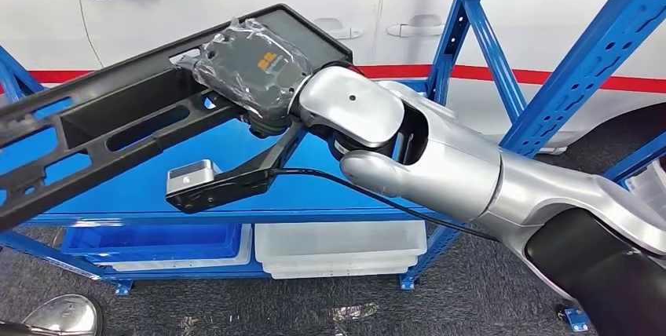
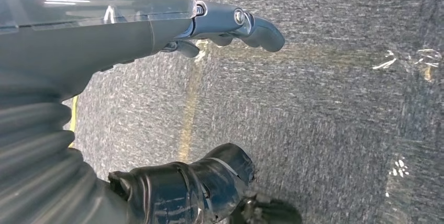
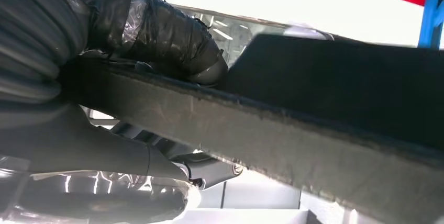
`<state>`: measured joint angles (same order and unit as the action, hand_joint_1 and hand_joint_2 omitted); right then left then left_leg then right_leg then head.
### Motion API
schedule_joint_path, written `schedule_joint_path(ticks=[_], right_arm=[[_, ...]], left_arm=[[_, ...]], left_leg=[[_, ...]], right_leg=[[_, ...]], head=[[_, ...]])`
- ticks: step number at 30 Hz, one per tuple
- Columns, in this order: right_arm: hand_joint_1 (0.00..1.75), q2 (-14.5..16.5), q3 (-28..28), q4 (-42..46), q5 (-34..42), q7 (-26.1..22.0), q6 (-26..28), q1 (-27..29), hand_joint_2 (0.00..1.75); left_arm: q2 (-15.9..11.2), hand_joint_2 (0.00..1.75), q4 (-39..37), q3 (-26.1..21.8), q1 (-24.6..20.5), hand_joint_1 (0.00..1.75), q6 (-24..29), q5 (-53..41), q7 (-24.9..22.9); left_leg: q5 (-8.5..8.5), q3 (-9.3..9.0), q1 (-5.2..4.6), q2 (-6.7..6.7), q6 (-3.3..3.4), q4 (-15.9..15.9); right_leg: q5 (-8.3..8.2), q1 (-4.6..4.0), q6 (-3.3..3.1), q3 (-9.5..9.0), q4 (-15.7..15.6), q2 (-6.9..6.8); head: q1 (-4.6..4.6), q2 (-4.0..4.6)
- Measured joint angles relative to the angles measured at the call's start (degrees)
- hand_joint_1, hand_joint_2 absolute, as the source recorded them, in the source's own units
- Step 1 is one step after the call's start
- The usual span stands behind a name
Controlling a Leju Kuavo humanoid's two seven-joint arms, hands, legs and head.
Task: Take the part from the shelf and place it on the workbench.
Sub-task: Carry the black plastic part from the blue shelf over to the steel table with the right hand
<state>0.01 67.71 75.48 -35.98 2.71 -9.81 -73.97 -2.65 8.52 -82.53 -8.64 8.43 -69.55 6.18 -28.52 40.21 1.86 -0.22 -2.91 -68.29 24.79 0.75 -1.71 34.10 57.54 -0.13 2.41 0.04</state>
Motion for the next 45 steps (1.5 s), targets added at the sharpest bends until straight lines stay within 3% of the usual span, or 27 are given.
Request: schedule_joint_path(ticks=[1, 3, 6, 8, 11, 13, 14, 15, 18, 20, 23, 25, 27, 28, 29, 30, 32, 34, 37, 39, 41, 43, 44, 45], right_arm=[[1.75, 0.22, 0.09, 0.14, -0.01, -0.02, -0.02, -0.02, 1.75], [1.75, 0.62, 0.19, 0.42, -0.01, -0.03, 0.00, -0.14, 1.75], [1.75, 1.01, 0.42, 0.75, -0.01, -0.17, 0.01, -0.23, 1.75], [1.75, 1.04, 0.60, 0.86, -0.02, -0.30, 0.01, -0.27, 1.75], [1.75, 1.04, 0.70, 0.90, -0.02, -0.33, 0.02, -0.30, 1.75], [1.75, 1.04, 0.75, 0.90, -0.02, -0.33, 0.00, -0.21, 1.75], [1.75, 1.04, 0.76, 0.90, -0.02, -0.33, -0.01, -0.17, 1.75], [1.75, 1.04, 0.76, 0.91, -0.02, -0.33, -0.02, -0.19, 1.75], [1.75, 1.12, 0.76, 1.02, -0.02, -0.33, -0.04, -0.60, 1.75], [1.75, 1.26, 0.78, 1.05, -0.01, -0.33, -0.09, -0.82, 1.75], [1.75, 1.38, 0.79, 1.04, 0.01, -0.33, -0.20, -0.86, 1.75], [1.75, 1.51, 0.80, 1.04, 0.01, -0.33, -0.24, -0.89, 1.75], [1.75, 1.61, 0.81, 1.04, 0.09, -0.33, -0.27, -0.79, 1.75], [1.75, 1.63, 0.84, 1.04, 0.13, -0.33, -0.30, -0.70, 1.75], [1.75, 1.63, 0.88, 1.04, 0.18, -0.33, -0.31, -0.63, 1.75], [1.75, 1.63, 0.97, 1.04, 0.20, -0.33, -0.32, -0.60, 1.75], [1.75, 1.70, 1.14, 1.03, 0.20, -0.33, -0.32, -0.63, 1.75], [1.75, 1.84, 1.22, 1.03, 0.20, -0.33, -0.32, -0.67, 1.75], [1.75, 1.91, 1.39, 1.03, 0.22, -0.37, -0.33, -0.69, 1.75], [1.75, 1.89, 1.62, 1.02, 0.27, -0.37, -0.34, -0.68, 1.75], [1.75, 1.88, 1.73, 1.02, 0.33, -0.37, -0.36, -0.68, 1.75], [1.75, 1.88, 1.79, 1.02, 0.42, -0.37, -0.45, -0.64, 1.75], [1.75, 1.88, 1.85, 1.02, 0.46, -0.37, -0.54, -0.60, 1.75], [1.75, 1.86, 1.93, 1.02, 0.51, -0.36, -0.64, -0.57, 1.75]], left_arm=[[0.02, 1.75, -0.01, 0.00, -0.02, 0.00, 0.03, 0.00, 0.03], [0.03, 1.75, -0.01, 0.00, -0.09, 0.00, 0.14, 0.00, 0.01], [0.08, 1.75, 0.00, 0.00, -0.13, 0.00, 0.23, 0.00, -0.02], [0.13, 1.75, 0.00, 0.00, -0.11, 0.00, 0.26, -0.01, -0.02], [0.10, 1.75, 0.00, 0.00, -0.11, 0.00, 0.33, -0.02, -0.01], [0.10, 1.75, 0.00, 0.00, -0.08, 0.00, 0.38, -0.05, 0.01], [0.10, 1.75, 0.00, 0.00, -0.08, 0.00, 0.42, -0.07, 0.02], [0.10, 1.75, 0.00, 0.00, -0.08, 0.00, 0.48, -0.13, 0.04], [0.29, 1.75, -0.03, -0.01, -0.15, 0.00, 0.69, -0.39, 0.09], [0.37, 1.75, -0.05, -0.02, -0.17, 0.00, 0.79, -0.52, 0.09], [0.37, 1.75, -0.07, -0.02, -0.15, 0.00, 0.83, -0.75, 0.09], [0.37, 1.75, -0.09, -0.02, -0.16, 0.00, 0.83, -0.89, 0.08], [0.15, 1.75, -0.10, -0.02, -0.17, 0.00, 0.85, -0.96, 0.04], [0.04, 1.75, -0.10, -0.02, -0.16, 0.00, 0.85, -0.98, 0.01], [-0.03, 1.75, -0.10, -0.02, -0.15, 0.00, 0.85, -1.00, -0.03], [-0.06, 1.75, -0.10, -0.02, -0.15, 0.00, 0.84, -1.02, -0.06], [-0.05, 1.75, -0.11, -0.02, -0.26, 0.00, 0.83, -1.05, -0.12], [-0.09, 1.75, -0.10, -0.02, -0.39, 0.00, 0.83, -1.08, -0.17], [-0.13, 1.75, -0.09, -0.02, -0.38, 0.00, 0.81, -1.09, -0.24], [-0.08, 1.75, -0.10, -0.02, -0.40, 0.00, 0.80, -1.10, -0.26], [-0.09, 1.75, -0.09, -0.02, -0.46, 0.00, 0.81, -1.14, -0.27], [-0.11, 1.75, -0.09, -0.02, -0.44, 0.00, 0.82, -1.22, -0.29], [-0.12, 1.75, -0.09, -0.02, -0.42, 0.00, 0.82, -1.26, -0.30], [-0.13, 1.75, -0.09, -0.02, -0.40, 0.00, 0.82, -1.27, -0.32]], left_leg=[[1.45, -1.73, 0.25, 0.02, -0.38, 3.49], [2.78, -4.09, 0.36, -0.21, -0.23, 8.12], [2.60, -4.15, 0.12, -0.47, 1.27, 8.37], [2.73, -4.14, 0.10, -0.49, 2.06, 8.42], [2.89, -4.14, -0.11, -0.44, 2.85, 8.50], [3.01, -4.08, -0.52, -0.41, 3.10, 8.50], [3.05, -4.07, -0.75, -0.45, 3.17, 8.50], [3.09, -4.08, -1.00, -0.51, 3.22, 8.51], [3.32, -3.95, -1.25, -0.57, 3.27, 8.62], [3.77, -3.62, -0.95, -0.45, 2.85, 8.82], [3.43, -3.19, -0.93, -0.36, 1.87, 8.60], [0.05, -1.88, -0.89, -0.23, 1.34, 4.91], [-3.98, 0.03, -0.71, -0.15, 0.74, -1.44], [-4.96, 0.45, -0.59, -0.14, 0.43, -3.60], [-4.97, 0.01, -0.45, -0.12, 0.11, -3.96], [-4.08, -1.50, -0.26, -0.10, -0.23, -2.19], [-2.15, -5.56, 0.04, -0.20, -0.74, 4.09], [-1.20, -7.20, 0.01, -0.54, -0.12, 7.46], [-0.14, -6.41, -0.22, -0.72, 1.83, 7.38], [0.84, -5.71, -0.19, -0.53, 2.83, 7.52], [1.96, -4.63, -0.15, -0.34, 3.58, 7.62], [3.03, -3.26, -0.24, -0.28, 3.87, 7.64], [3.55, -2.53, -0.32, -0.27, 3.88, 7.64], [4.09, -1.81, -0.41, -0.26, 3.83, 7.63]], right_leg=[[0.37, 0.14, 0.39, 0.08, 0.52, 0.04], [1.06, 0.05, 1.22, 0.50, 1.73, 0.20], [1.27, -0.19, 1.92, 0.81, 2.14, 0.34], [2.49, -0.09, 2.24, 1.45, 3.65, 0.27], [7.54, -0.17, 2.45, 5.82, 13.33, 0.19], [9.07, -0.31, 2.19, 8.26, 18.41, 0.20], [8.28, -0.49, 1.80, 8.07, 17.97, 0.21], [6.65, -0.76, 1.19, 6.84, 15.45, 0.24], [1.97, -1.98, -1.45, 1.39, 4.46, 0.36], [1.25, -2.54, -2.14, 0.40, 2.01, 0.37], [-0.20, -2.22, -1.90, 0.25, 0.34, 0.13], [-1.13, -1.74, -1.73, 0.42, -0.56, -0.14], [-1.62, -1.62, -1.70, 1.26, -0.38, -0.20], [-1.83, -1.52, -1.52, 1.83, -0.08, -0.23], [-2.02, -1.35, -1.34, 2.46, 0.32, -0.25], [-2.18, -1.11, -1.12, 3.18, 0.87, -0.25], [-2.45, -0.75, -0.57, 4.66, 2.21, -0.24], [-2.77, -0.80, 0.07, 5.72, 3.22, -0.09], [-3.78, -0.95, 0.89, 6.16, 3.09, 0.07], [-2.41, -0.82, 1.38, 6.82, 4.15, 0.12], [2.66, -0.64, 1.75, 8.32, 9.04, 0.11], [7.33, -0.60, 1.88, 9.41, 15.46, 0.09], [8.01, -0.62, 1.79, 9.07, 17.16, 0.10], [7.61, -0.68, 1.57, 7.88, 17.15, 0.10]], head=[[0.02, 0.00], [0.18, 0.00], [0.21, 0.00], [0.10, 0.00], [0.02, -0.01], [0.02, -0.01], [0.01, 0.00], [0.01, 0.00], [0.11, 0.00], [0.00, 0.00], [-0.18, -0.01], [-0.01, 0.00], [0.10, 0.00], [0.12, 0.00], [0.12, -0.01], [0.12, -0.01], [0.16, -0.01], [0.19, -0.01], [-0.05, -0.01], [-0.27, 0.00], [-0.44, 0.00], [-0.51, -0.01], [-0.52, -0.01], [-0.52, -0.01]])
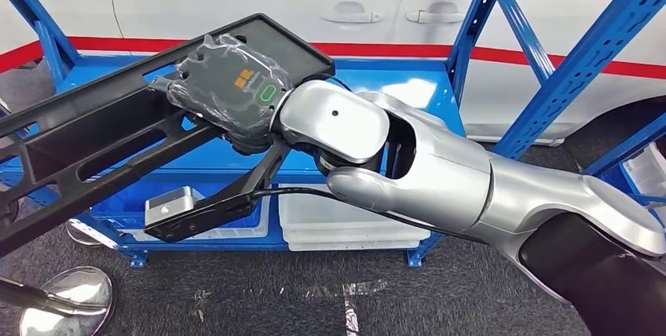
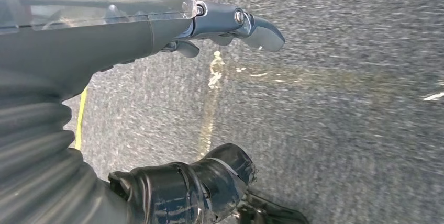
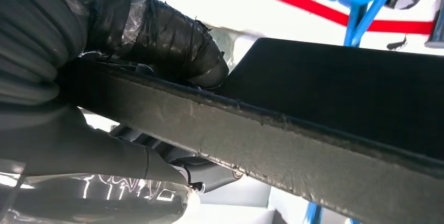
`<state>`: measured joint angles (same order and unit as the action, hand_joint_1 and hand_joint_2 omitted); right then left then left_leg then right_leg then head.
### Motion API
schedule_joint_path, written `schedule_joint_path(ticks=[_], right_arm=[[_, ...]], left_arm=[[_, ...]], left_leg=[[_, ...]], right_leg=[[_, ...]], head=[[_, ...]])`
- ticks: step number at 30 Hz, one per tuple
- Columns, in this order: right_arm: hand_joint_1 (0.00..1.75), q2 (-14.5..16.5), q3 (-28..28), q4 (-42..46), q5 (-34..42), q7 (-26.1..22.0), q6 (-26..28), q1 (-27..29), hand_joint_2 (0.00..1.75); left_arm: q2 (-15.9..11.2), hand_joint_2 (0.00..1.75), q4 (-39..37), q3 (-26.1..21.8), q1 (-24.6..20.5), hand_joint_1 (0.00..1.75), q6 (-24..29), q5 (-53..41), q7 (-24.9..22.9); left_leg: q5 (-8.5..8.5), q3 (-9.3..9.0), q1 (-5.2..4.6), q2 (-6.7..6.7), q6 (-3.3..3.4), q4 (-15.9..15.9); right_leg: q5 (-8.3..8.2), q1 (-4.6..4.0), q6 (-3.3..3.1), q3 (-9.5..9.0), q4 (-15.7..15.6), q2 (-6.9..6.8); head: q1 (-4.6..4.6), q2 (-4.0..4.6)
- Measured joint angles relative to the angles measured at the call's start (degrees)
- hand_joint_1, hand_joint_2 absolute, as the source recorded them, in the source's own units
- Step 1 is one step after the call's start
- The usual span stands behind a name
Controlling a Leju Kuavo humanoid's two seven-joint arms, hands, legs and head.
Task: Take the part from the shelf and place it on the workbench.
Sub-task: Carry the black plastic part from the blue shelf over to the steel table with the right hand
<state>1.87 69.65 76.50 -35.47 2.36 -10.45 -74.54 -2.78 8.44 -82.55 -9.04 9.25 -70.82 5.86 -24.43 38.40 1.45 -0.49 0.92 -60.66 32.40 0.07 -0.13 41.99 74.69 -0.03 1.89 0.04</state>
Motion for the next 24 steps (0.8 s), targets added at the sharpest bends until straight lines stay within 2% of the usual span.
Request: schedule_joint_path(ticks=[1, 2, 3, 4, 5, 6, 8, 9, 10, 11, 12, 13, 14, 15, 16, 17, 18, 19, 20, 21, 22, 23, 24], right_arm=[[1.75, 0.00, 0.09, 0.00, 0.04, 0.01, -0.09, 0.01, 1.75], [1.75, 0.01, 0.16, 0.02, 0.07, 0.02, -0.15, 0.00, 1.75], [1.75, 0.04, 0.21, 0.06, 0.10, 0.03, -0.19, -0.03, 1.75], [1.75, 0.07, 0.23, 0.12, 0.14, 0.03, -0.21, -0.07, 1.75], [1.75, 0.09, 0.24, 0.18, 0.19, 0.03, -0.25, -0.13, 1.75], [1.75, 0.10, 0.25, 0.22, 0.25, 0.03, -0.32, -0.20, 1.75], [1.75, 0.09, 0.29, 0.23, 0.39, 0.07, -0.52, -0.27, 1.75], [1.75, 0.09, 0.35, 0.23, 0.45, 0.09, -0.61, -0.27, 1.75], [1.75, 0.09, 0.43, 0.23, 0.49, 0.10, -0.68, -0.26, 1.75], [1.75, 0.09, 0.52, 0.23, 0.51, 0.11, -0.72, -0.26, 1.75], [1.75, 0.09, 0.61, 0.23, 0.51, 0.14, -0.74, -0.25, 1.75], [1.75, 0.09, 0.67, 0.23, 0.52, 0.16, -0.74, -0.24, 1.75], [1.75, 0.09, 0.73, 0.22, 0.53, 0.18, -0.74, -0.22, 1.75], [1.75, 0.09, 0.76, 0.22, 0.55, 0.20, -0.74, -0.18, 1.75], [1.75, 0.09, 0.80, 0.22, 0.59, 0.20, -0.74, -0.15, 1.75], [1.75, 0.09, 0.82, 0.22, 0.63, 0.20, -0.74, -0.13, 1.75], [1.75, 0.12, 0.82, 0.22, 0.66, 0.20, -0.73, -0.14, 1.75], [1.75, 0.13, 0.82, 0.22, 0.68, 0.20, -0.72, -0.16, 1.75], [1.75, 0.13, 0.82, 0.22, 0.69, 0.21, -0.72, -0.16, 1.75], [1.75, 0.14, 0.82, 0.21, 0.72, 0.21, -0.71, -0.17, 1.75], [1.75, 0.10, 0.82, 0.20, 0.76, 0.21, -0.71, -0.14, 1.75], [1.75, 0.08, 0.82, 0.18, 0.80, 0.21, -0.72, -0.08, 1.75], [1.75, 0.05, 0.82, 0.15, 0.85, 0.21, -0.73, -0.06, 1.75]], left_arm=[[0.00, 1.75, 0.00, 0.00, 0.00, 0.00, 0.01, -0.03, -0.02], [0.01, 1.75, -0.01, 0.00, -0.02, 0.00, 0.02, -0.08, -0.04], [0.02, 1.75, -0.01, 0.00, -0.01, 0.00, 0.03, -0.14, -0.07], [0.03, 1.75, -0.01, 0.00, 0.00, 0.00, 0.05, -0.23, -0.10], [0.03, 1.75, -0.01, 0.00, 0.02, 0.00, 0.07, -0.31, -0.14], [0.03, 1.75, 0.00, -0.01, 0.04, 0.00, 0.08, -0.37, -0.17], [0.04, 1.75, -0.01, -0.02, 0.04, 0.00, 0.10, -0.48, -0.27], [0.05, 1.75, -0.02, -0.02, 0.06, 0.00, 0.11, -0.52, -0.33], [0.04, 1.75, -0.02, -0.02, 0.12, 0.00, 0.13, -0.56, -0.42], [0.01, 1.75, -0.01, -0.02, 0.17, 0.00, 0.15, -0.57, -0.47], [-0.03, 1.75, -0.01, -0.02, 0.20, 0.00, 0.16, -0.58, -0.52], [-0.07, 1.75, 0.00, -0.02, 0.20, 0.00, 0.18, -0.58, -0.54], [-0.09, 1.75, 0.00, -0.02, 0.17, 0.00, 0.17, -0.59, -0.56], [-0.09, 1.75, 0.00, -0.02, 0.14, 0.00, 0.15, -0.61, -0.60], [-0.09, 1.75, 0.00, -0.02, 0.13, 0.00, 0.14, -0.64, -0.62], [-0.11, 1.75, 0.00, -0.02, 0.11, 0.00, 0.12, -0.68, -0.66], [-0.12, 1.75, -0.01, -0.02, 0.04, 0.00, 0.09, -0.73, -0.67], [-0.19, 1.75, -0.01, -0.02, -0.05, 0.00, 0.07, -0.79, -0.67], [-0.25, 1.75, -0.01, -0.02, -0.13, 0.00, 0.04, -0.84, -0.68], [-0.30, 1.75, -0.01, -0.02, -0.18, 0.00, 0.02, -0.88, -0.69], [-0.35, 1.75, 0.00, -0.02, -0.15, 0.00, 0.01, -0.93, -0.73], [-0.34, 1.75, 0.00, -0.02, -0.09, 0.00, 0.00, -0.97, -0.82], [-0.33, 1.75, 0.00, -0.02, -0.04, 0.00, 0.00, -1.01, -0.91]], left_leg=[[0.55, 0.68, -0.10, -0.01, -0.07, 0.00], [1.06, 1.21, -0.16, -0.01, -0.17, 0.00], [1.53, 1.63, -0.26, -0.02, -0.34, 0.02], [2.03, 1.82, -0.26, 0.01, -0.58, 0.21], [2.53, 1.80, -0.20, 0.05, -0.91, 0.52], [3.14, 1.73, -0.15, 0.09, -1.30, 0.99], [4.03, 1.61, -0.07, 0.12, -2.03, 1.91], [3.37, 1.88, -0.07, 0.13, -2.30, 1.74], [1.59, 2.35, -0.09, 0.13, -2.49, 0.56], [-1.15, 3.04, -0.03, 0.16, -2.64, -1.82], [-4.14, 3.84, -0.05, 0.15, -2.82, -5.06], [-6.43, 4.48, -0.04, 0.15, -3.03, -8.59], [-7.39, 4.72, -0.01, 0.16, -3.27, -11.48], [-6.95, 4.29, 0.05, 0.17, -3.50, -13.00], [-5.51, 3.00, 0.15, 0.18, -3.71, -12.83], [-3.90, 0.84, 0.26, 0.20, -3.89, -10.96], [-3.39, -1.82, 0.33, 0.21, -4.02, -7.73], [-3.80, -4.51, 0.23, 0.12, -3.89, -4.03], [-4.64, -6.36, 0.10, 0.04, -3.56, -1.20], [-5.51, -7.35, -0.06, -0.05, -3.09, 0.57], [-5.56, -7.54, -0.19, -0.12, -2.50, 1.22], [-5.12, -7.18, -0.05, -0.03, -1.96, 1.17], [-4.58, -6.81, 0.07, 0.09, -1.49, 1.25]], right_leg=[[-1.05, -0.15, -0.42, -2.22, -1.95, 0.02], [-1.93, -0.39, -0.99, -5.18, -5.32, 0.07], [-2.17, -0.66, -1.54, -8.14, -9.27, 0.06], [-2.28, -0.91, -1.85, -10.36, -12.37, 0.03], [-2.21, -1.14, -2.00, -11.58, -14.40, 0.01], [-2.37, -1.29, -1.99, -11.85, -15.38, -0.03], [-3.85, -1.15, -2.15, -11.54, -16.35, -0.16], [-4.65, -0.98, -2.35, -11.32, -16.92, -0.25], [-5.50, -0.78, -2.67, -10.94, -17.42, -0.35], [-6.23, -0.70, -2.91, -10.40, -17.63, -0.42], [-6.87, -0.74, -3.15, -9.66, -17.67, -0.39], [-7.46, -0.75, -3.29, -8.83, -17.58, -0.41], [-8.05, -0.74, -3.24, -7.90, -17.44, -0.41], [-8.64, -0.71, -3.16, -6.90, -17.23, -0.42], [-9.19, -0.63, -3.01, -5.85, -16.93, -0.43], [-9.68, -0.53, -2.80, -4.79, -16.50, -0.44], [-10.06, -0.47, -2.54, -3.81, -15.96, -0.44], [-10.34, -0.48, -2.25, -2.98, -15.36, -0.46], [-10.66, -0.55, -1.93, -2.42, -14.93, -0.49], [-11.04, -0.64, -1.66, -2.09, -14.70, -0.51], [-11.50, -0.73, -1.41, -1.94, -14.67, -0.52], [-11.82, -0.77, -1.15, -1.80, -14.72, -0.45], [-11.33, -0.73, -0.86, -1.52, -14.38, -0.31]], head=[[0.01, 0.01], [0.02, 0.00], [0.03, 0.00], [0.07, -0.01], [0.01, -0.01], [-0.08, 0.00], [-0.28, 0.00], [-0.29, 0.00], [-0.21, 0.00], [-0.11, 0.01], [-0.02, 0.01], [0.05, 0.01], [0.07, 0.01], [0.07, 0.01], [0.07, 0.00], [0.08, 0.00], [0.10, -0.01], [0.12, -0.01], [0.10, -0.01], [0.10, -0.01], [0.05, -0.01], [0.04, -0.01], [0.03, 0.00]])
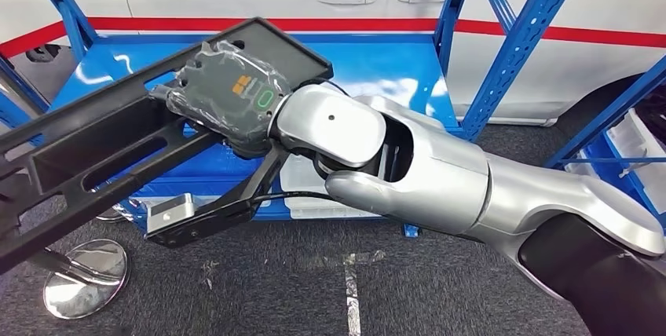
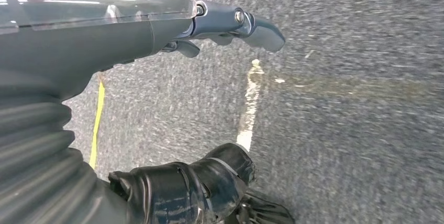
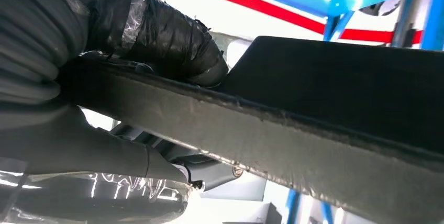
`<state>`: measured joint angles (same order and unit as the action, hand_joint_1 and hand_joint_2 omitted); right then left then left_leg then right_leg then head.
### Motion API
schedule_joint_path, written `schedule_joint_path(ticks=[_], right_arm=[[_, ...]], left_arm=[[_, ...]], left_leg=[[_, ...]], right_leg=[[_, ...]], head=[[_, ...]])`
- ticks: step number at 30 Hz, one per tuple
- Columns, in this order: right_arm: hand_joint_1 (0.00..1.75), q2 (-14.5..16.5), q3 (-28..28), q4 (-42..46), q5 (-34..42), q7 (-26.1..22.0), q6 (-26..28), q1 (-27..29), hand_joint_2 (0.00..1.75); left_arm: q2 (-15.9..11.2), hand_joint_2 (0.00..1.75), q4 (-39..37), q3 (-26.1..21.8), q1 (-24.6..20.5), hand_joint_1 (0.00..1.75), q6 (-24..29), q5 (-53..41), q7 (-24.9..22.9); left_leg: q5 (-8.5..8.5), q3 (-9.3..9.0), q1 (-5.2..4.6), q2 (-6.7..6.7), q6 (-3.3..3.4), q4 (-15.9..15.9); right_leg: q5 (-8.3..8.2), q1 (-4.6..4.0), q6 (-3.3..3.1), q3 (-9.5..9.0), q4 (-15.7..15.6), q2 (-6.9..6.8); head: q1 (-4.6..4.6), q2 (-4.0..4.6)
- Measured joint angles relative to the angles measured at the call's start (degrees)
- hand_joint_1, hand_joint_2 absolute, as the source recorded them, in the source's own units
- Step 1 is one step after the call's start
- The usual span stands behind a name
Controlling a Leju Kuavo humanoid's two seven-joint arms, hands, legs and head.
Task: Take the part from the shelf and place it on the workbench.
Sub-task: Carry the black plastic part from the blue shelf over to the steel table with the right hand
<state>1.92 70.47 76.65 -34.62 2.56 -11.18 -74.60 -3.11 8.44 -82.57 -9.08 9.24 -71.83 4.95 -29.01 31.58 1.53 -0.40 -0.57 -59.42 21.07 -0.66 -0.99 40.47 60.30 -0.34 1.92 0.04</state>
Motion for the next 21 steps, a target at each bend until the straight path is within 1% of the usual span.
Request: schedule_joint_path(ticks=[1, 2, 3, 4, 5, 6, 7, 8, 9, 10, 11, 12, 13, 14, 15, 16, 17, 18, 19, 20, 21], right_arm=[[1.75, -0.03, 0.00, -0.03, 0.04, -0.01, -0.01, 0.03, 1.75], [1.75, -0.05, 0.00, -0.05, 0.07, -0.01, -0.01, 0.06, 1.75], [1.75, -0.08, 0.00, -0.08, 0.08, -0.01, -0.01, 0.10, 1.75], [1.75, -0.11, 0.00, -0.10, 0.09, -0.01, -0.01, 0.17, 1.75], [1.75, -0.15, 0.00, -0.12, 0.11, -0.01, -0.01, 0.30, 1.75], [1.75, -0.21, 0.00, -0.14, 0.14, -0.01, -0.01, 0.44, 1.75], [1.75, -0.25, 0.00, -0.17, 0.16, -0.01, -0.01, 0.55, 1.75], [1.75, -0.30, 0.00, -0.21, 0.17, -0.01, 0.00, 0.62, 1.75], [1.75, -0.32, 0.00, -0.23, 0.17, -0.01, 0.01, 0.63, 1.75], [1.75, -0.32, 0.00, -0.25, 0.17, 0.00, 0.03, 0.60, 1.75], [1.75, -0.32, 0.00, -0.25, 0.17, 0.00, 0.04, 0.57, 1.75], [1.75, -0.33, 0.00, -0.25, 0.17, 0.00, 0.05, 0.53, 1.75], [1.75, -0.33, 0.00, -0.26, 0.17, 0.00, 0.05, 0.50, 1.75], [1.75, -0.36, 0.00, -0.28, 0.17, -0.01, 0.04, 0.50, 1.75], [1.75, -0.37, 0.00, -0.33, 0.20, -0.01, 0.03, 0.51, 1.75], [1.75, -0.36, 0.00, -0.37, 0.25, -0.01, 0.03, 0.51, 1.75], [1.75, -0.35, 0.00, -0.40, 0.31, -0.01, 0.02, 0.51, 1.75], [1.75, -0.34, 0.00, -0.44, 0.37, -0.01, 0.02, 0.51, 1.75], [1.75, -0.34, 0.00, -0.47, 0.40, 0.00, 0.02, 0.52, 1.75], [1.75, -0.34, 0.00, -0.51, 0.43, 0.00, 0.01, 0.56, 1.75], [1.75, -0.35, 0.00, -0.56, 0.44, 0.00, 0.02, 0.62, 1.75]], left_arm=[[0.01, 1.75, 0.00, 0.00, 0.03, 0.00, 0.00, -0.03, -0.09], [0.01, 1.75, 0.00, 0.00, 0.02, 0.00, 0.00, -0.06, -0.16], [0.01, 1.75, 0.00, 0.00, 0.00, 0.00, 0.01, -0.10, -0.21], [0.00, 1.75, 0.00, -0.01, 0.00, 0.00, 0.01, -0.14, -0.26], [-0.01, 1.75, 0.00, -0.01, 0.02, 0.00, 0.01, -0.20, -0.32], [-0.01, 1.75, 0.00, -0.01, 0.03, 0.00, 0.00, -0.29, -0.38], [-0.02, 1.75, 0.00, -0.01, 0.04, 0.00, 0.00, -0.38, -0.42], [-0.02, 1.75, 0.00, -0.01, 0.05, 0.00, 0.00, -0.47, -0.45], [-0.02, 1.75, 0.00, -0.01, 0.05, 0.00, 0.00, -0.55, -0.48], [-0.02, 1.75, -0.01, -0.01, 0.05, 0.00, 0.00, -0.60, -0.50], [-0.02, 1.75, -0.01, -0.01, 0.06, 0.00, 0.00, -0.64, -0.54], [-0.03, 1.75, -0.01, -0.01, 0.06, 0.00, -0.01, -0.68, -0.59], [-0.04, 1.75, -0.01, -0.01, 0.06, 0.00, -0.01, -0.70, -0.65], [-0.06, 1.75, 0.00, -0.01, 0.09, 0.00, -0.02, -0.72, -0.72], [-0.06, 1.75, 0.00, -0.01, 0.13, 0.00, -0.01, -0.72, -0.80], [-0.06, 1.75, -0.01, -0.01, 0.19, 0.00, -0.01, -0.72, -0.91], [-0.07, 1.75, -0.01, -0.01, 0.25, 0.00, 0.01, -0.72, -1.02], [-0.07, 1.75, -0.01, -0.01, 0.29, 0.00, 0.02, -0.71, -1.10], [-0.08, 1.75, -0.01, -0.01, 0.29, 0.00, 0.02, -0.71, -1.16], [-0.08, 1.75, 0.00, -0.01, 0.28, 0.00, 0.03, -0.71, -1.16], [-0.07, 1.75, 0.00, -0.01, 0.27, 0.00, 0.03, -0.71, -1.17]], left_leg=[[0.59, 0.50, 0.14, 0.14, 0.51, 0.11], [1.22, 1.12, 0.27, 0.26, 0.95, 0.19], [1.84, 1.85, 0.27, 0.31, 1.21, 0.19], [2.45, 2.62, 0.27, 0.33, 1.39, 0.18], [3.07, 3.42, 0.27, 0.34, 1.39, 0.16], [3.66, 4.21, 0.28, 0.34, 1.31, 0.14], [4.23, 4.97, 0.29, 0.34, 1.19, 0.12], [4.78, 5.67, 0.30, 0.32, 1.03, 0.11], [5.30, 6.22, 0.32, 0.30, 0.81, 0.09], [5.76, 6.66, 0.30, 0.28, 0.52, 0.08], [6.27, 6.93, 0.31, 0.26, 0.18, 0.17], [6.80, 7.02, 0.34, 0.25, -0.22, 0.40], [7.37, 7.06, 0.38, 0.23, -0.64, 0.73], [8.00, 7.02, 0.42, 0.16, -1.08, 1.12], [8.01, 7.21, 0.52, 0.10, -1.43, 1.24], [7.10, 7.65, 0.54, 0.07, -1.66, 0.69], [5.14, 8.34, 0.56, 0.07, -1.79, -0.96], [2.32, 9.31, 0.57, 0.10, -1.81, -3.79], [-0.43, 10.29, 0.49, 0.12, -1.87, -7.47], [-2.33, 11.06, 0.44, 0.12, -1.92, -11.18], [-2.87, 11.32, 0.39, 0.12, -1.97, -13.88]], right_leg=[[1.53, 0.06, 0.32, 0.48, 1.11, 0.13], [4.05, 0.20, 0.65, 1.18, 3.31, 0.25], [7.10, 0.38, 0.94, 1.98, 6.51, 0.32], [9.64, 0.54, 1.13, 2.74, 10.22, 0.31], [10.97, 0.71, 1.28, 3.14, 13.48, 0.31], [10.90, 0.84, 1.35, 2.92, 15.43, 0.30], [9.73, 0.96, 1.35, 1.88, 15.63, 0.29], [8.12, 1.05, 1.26, -0.13, 13.87, 0.30], [7.11, 1.11, 1.09, -2.98, 10.52, 0.33], [7.16, 1.00, 0.89, -6.18, 6.11, 0.39], [7.66, 0.86, 0.73, -8.75, 2.40, 0.48], [8.22, 0.68, 0.54, -10.29, -0.16, 0.58], [8.48, 0.41, 0.38, -10.84, -1.48, 0.64], [8.01, 0.37, 0.12, -10.54, -1.73, 0.62], [7.36, 0.39, -0.24, -10.28, -2.08, 0.48], [6.79, 0.44, -0.63, -9.98, -2.51, 0.36], [6.10, 0.56, -1.10, -9.53, -2.83, 0.24], [5.47, 0.54, -1.49, -9.00, -2.90, 0.16], [4.92, 0.41, -1.80, -8.25, -2.84, 0.17], [4.40, 0.24, -2.00, -7.45, -2.67, 0.14], [3.91, 0.09, -2.08, -6.60, -2.47, 0.14]], head=[[-0.11, 0.01], [-0.20, 0.00], [-0.30, 0.00], [-0.39, 0.00], [-0.41, 0.00], [-0.42, 0.01], [-0.43, 0.01], [-0.43, 0.01], [-0.44, 0.00], [-0.42, 0.00], [-0.37, -0.01], [-0.41, -0.01], [-0.44, -0.01], [-0.50, -0.01], [-0.58, -0.01], [-0.52, 0.00], [-0.40, -0.01], [-0.28, 0.00], [-0.15, 0.00], [-0.08, 0.00], [-0.06, 0.01]])
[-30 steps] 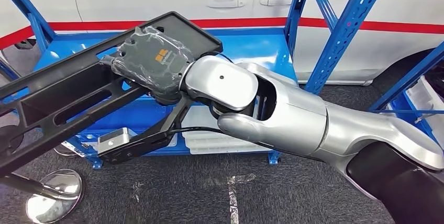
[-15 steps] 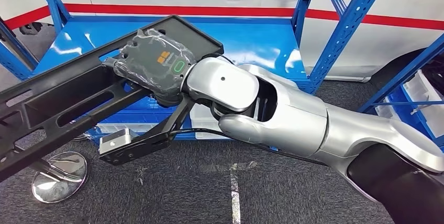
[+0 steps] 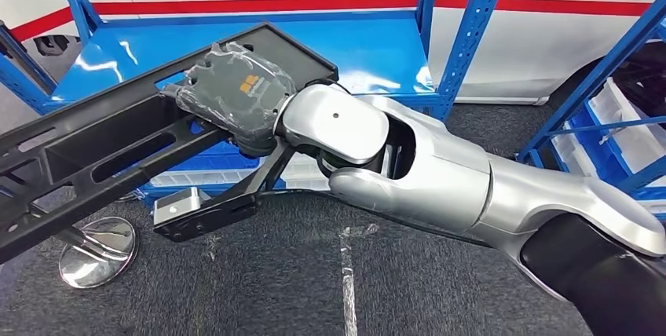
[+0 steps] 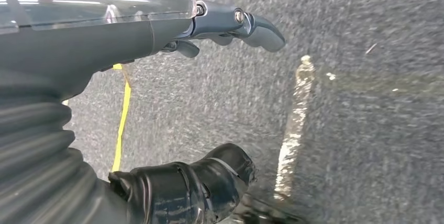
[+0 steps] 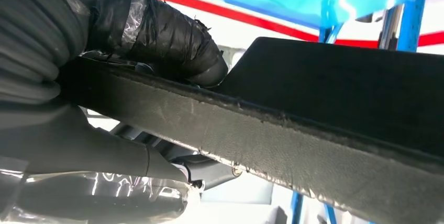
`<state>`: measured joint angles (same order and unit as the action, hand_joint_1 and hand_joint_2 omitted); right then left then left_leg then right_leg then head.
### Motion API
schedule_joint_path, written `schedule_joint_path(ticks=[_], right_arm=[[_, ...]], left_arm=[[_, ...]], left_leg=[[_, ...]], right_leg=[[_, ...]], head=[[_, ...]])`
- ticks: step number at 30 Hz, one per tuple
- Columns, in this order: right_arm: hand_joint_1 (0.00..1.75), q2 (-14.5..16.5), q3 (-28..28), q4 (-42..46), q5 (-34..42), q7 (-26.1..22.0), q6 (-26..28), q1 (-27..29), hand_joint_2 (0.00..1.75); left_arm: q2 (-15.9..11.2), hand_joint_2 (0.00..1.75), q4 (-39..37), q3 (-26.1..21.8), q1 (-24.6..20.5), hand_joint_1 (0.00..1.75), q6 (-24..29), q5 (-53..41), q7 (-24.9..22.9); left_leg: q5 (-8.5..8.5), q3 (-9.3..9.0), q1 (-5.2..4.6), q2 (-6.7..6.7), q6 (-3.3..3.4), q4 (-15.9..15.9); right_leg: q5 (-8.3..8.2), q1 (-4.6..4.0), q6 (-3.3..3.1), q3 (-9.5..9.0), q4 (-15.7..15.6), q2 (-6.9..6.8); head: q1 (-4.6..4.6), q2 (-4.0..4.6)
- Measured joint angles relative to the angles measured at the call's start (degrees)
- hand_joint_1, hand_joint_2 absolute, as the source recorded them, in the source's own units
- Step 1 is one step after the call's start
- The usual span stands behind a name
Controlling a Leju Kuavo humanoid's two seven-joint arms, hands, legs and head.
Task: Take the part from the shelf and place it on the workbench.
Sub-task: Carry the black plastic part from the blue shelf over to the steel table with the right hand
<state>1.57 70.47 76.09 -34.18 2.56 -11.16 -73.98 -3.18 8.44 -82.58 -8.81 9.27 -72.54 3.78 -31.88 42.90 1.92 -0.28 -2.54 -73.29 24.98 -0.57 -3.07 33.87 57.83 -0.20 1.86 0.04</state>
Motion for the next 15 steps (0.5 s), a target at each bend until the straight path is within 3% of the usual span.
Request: schedule_joint_path(ticks=[1, 2, 4, 6, 7, 9, 11, 13, 14, 15], right_arm=[[1.75, 0.00, 0.00, -0.04, 0.02, 0.00, 0.01, 0.05, 1.75], [1.75, 0.00, 0.01, -0.07, 0.03, -0.01, 0.01, 0.10, 1.75], [1.75, -0.01, 0.01, -0.08, 0.05, -0.01, 0.03, 0.12, 1.75], [1.75, -0.03, 0.01, -0.10, 0.06, 0.01, 0.05, 0.12, 1.75], [1.75, -0.04, 0.01, -0.12, 0.05, 0.01, 0.05, 0.11, 1.75], [1.75, -0.06, 0.01, -0.17, 0.05, 0.01, 0.04, 0.15, 1.75], [1.75, -0.08, 0.01, -0.22, 0.06, -0.01, 0.04, 0.19, 1.75], [1.75, -0.09, 0.01, -0.26, 0.07, -0.01, 0.04, 0.22, 1.75], [1.75, -0.09, 0.01, -0.28, 0.07, -0.01, 0.04, 0.25, 1.75], [1.75, -0.09, 0.01, -0.29, 0.07, -0.01, 0.05, 0.31, 1.75]], left_arm=[[0.01, 1.75, 0.00, 0.00, 0.00, 0.00, 0.00, -0.01, -0.03], [0.01, 1.75, 0.00, 0.00, 0.00, 0.00, 0.00, -0.01, -0.07], [0.00, 1.75, 0.00, 0.00, -0.13, 0.00, 0.00, 0.00, -0.14], [-0.01, 1.75, 0.00, 0.01, -0.28, 0.00, 0.00, 0.00, -0.15], [0.00, 1.75, 0.00, 0.01, -0.30, 0.00, 0.00, 0.01, -0.16], [0.03, 1.75, -0.01, 0.00, -0.19, 0.00, 0.00, 0.01, -0.18], [0.05, 1.75, -0.02, 0.01, -0.15, 0.00, 0.00, 0.01, -0.19], [0.05, 1.75, -0.02, 0.01, -0.20, 0.00, 0.00, -0.01, -0.19], [0.05, 1.75, -0.02, 0.01, -0.20, 0.00, 0.00, 0.00, -0.23], [0.05, 1.75, -0.02, 0.01, -0.19, 0.00, 0.00, 0.00, -0.32]], left_leg=[[0.73, -0.50, -0.02, 0.00, -0.02, -1.08], [2.32, -1.94, -0.03, 0.01, 0.03, -0.18], [4.23, -6.99, -0.17, 0.00, 0.20, 6.09], [3.31, -10.95, -0.50, -0.11, 0.60, 12.24], [2.74, -11.59, -0.70, -0.16, 0.86, 13.57], [3.33, -10.99, -0.53, -0.07, 1.62, 13.96], [4.40, -10.00, -0.21, 0.18, 2.65, 14.11], [5.47, -8.78, -0.16, 0.30, 3.35, 14.12], [5.98, -8.11, -0.17, 0.31, 3.45, 14.11], [6.49, -7.44, -0.17, 0.31, 3.44, 14.09]], right_leg=[[-0.48, -0.12, 0.00, 0.87, 0.23, 0.00], [-0.91, -0.19, 0.07, 1.75, 0.53, 0.02], [-1.60, -0.31, 0.38, 3.33, 1.29, 0.07], [-2.22, -0.48, 0.85, 4.30, 1.93, 0.02], [-2.63, -0.55, 1.06, 4.57, 2.02, -0.02], [-3.13, -0.60, 1.57, 5.01, 2.13, 0.10], [-0.52, -0.50, 2.25, 6.10, 4.31, 0.33], [4.83, -0.12, 2.84, 7.91, 10.46, 0.39], [6.91, 0.07, 3.04, 8.71, 14.05, 0.39], [7.89, 0.23, 3.17, 9.02, 16.78, 0.39]], head=[[0.02, 0.00], [0.01, 0.00], [0.04, 0.00], [-0.01, 0.00], [-0.03, -0.01], [-0.07, -0.01], [-0.27, 0.00], [-0.49, 0.00], [-0.51, 0.00], [-0.54, 0.00]])
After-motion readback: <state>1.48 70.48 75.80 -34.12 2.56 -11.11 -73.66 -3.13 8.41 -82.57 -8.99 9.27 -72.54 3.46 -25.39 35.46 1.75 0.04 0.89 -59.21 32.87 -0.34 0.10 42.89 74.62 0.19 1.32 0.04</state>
